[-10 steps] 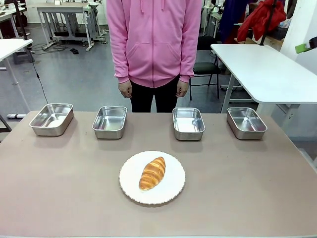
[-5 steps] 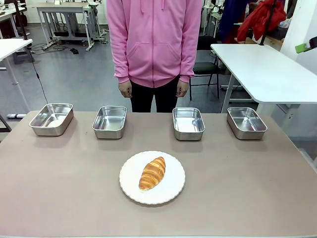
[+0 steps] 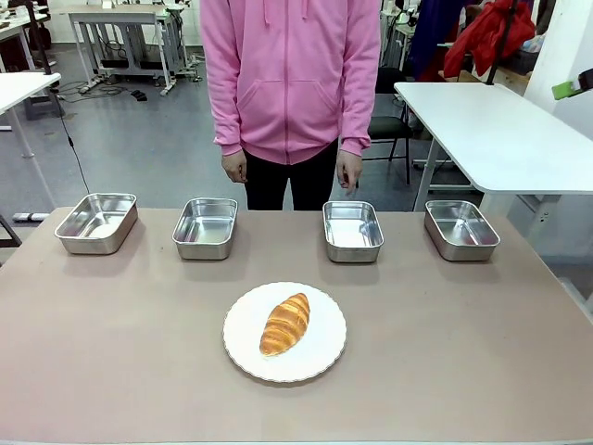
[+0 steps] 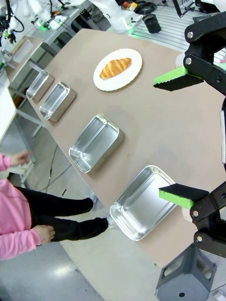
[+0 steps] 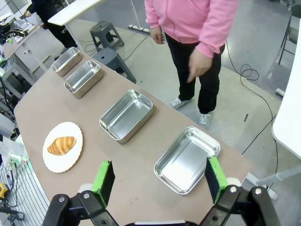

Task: Place the bread in the container.
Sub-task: Place the Butter Roll into the Airtight Container indicated by the human.

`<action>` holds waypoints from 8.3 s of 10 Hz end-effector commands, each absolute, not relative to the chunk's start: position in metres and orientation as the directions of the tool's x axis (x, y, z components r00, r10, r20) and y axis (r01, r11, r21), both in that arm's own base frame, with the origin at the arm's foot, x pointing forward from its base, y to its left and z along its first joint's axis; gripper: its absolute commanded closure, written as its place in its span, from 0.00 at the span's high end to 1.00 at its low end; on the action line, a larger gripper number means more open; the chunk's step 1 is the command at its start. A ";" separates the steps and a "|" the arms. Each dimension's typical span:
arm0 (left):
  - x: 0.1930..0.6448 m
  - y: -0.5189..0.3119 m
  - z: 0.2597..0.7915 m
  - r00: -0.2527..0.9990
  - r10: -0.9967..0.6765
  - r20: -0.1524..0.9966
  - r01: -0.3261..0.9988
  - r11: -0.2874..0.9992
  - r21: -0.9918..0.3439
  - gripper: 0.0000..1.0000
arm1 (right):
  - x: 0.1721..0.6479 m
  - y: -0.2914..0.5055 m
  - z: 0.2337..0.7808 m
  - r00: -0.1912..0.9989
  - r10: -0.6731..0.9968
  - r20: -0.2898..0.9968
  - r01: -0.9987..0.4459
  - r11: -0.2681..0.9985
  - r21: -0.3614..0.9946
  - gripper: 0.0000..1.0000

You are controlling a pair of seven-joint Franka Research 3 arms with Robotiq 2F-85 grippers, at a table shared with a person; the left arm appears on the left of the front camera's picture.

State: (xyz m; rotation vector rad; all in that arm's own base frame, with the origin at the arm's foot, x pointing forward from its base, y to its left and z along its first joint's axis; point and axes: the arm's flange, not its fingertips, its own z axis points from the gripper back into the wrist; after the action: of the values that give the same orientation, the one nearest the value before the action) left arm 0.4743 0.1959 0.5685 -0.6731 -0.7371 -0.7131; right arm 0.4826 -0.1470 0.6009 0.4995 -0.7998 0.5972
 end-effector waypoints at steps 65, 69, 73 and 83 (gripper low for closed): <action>0.473 0.196 0.569 0.525 -0.335 0.782 0.774 0.570 -0.276 1.00 | 0.358 0.392 0.305 0.930 -0.368 -0.021 0.368 0.925 0.093 1.00; 0.473 0.196 0.569 0.525 -0.335 0.782 0.774 0.570 -0.276 1.00 | 0.365 0.393 0.295 0.916 -0.400 0.006 0.398 0.913 0.092 1.00; 0.473 0.196 0.569 0.525 -0.335 0.782 0.774 0.570 -0.276 1.00 | 0.370 0.394 0.294 0.910 -0.415 -0.015 0.414 0.903 0.113 0.80; 0.473 0.196 0.569 0.525 -0.335 0.782 0.774 0.570 -0.276 1.00 | 0.382 0.375 0.322 0.927 -0.375 0.026 0.369 0.920 0.136 0.56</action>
State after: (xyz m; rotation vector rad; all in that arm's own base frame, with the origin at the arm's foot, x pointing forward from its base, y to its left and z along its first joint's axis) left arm 0.4754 0.1964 0.5692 -0.6712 -0.7370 -0.7142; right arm 0.3751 0.3848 0.3088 0.1202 -0.0018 -0.3943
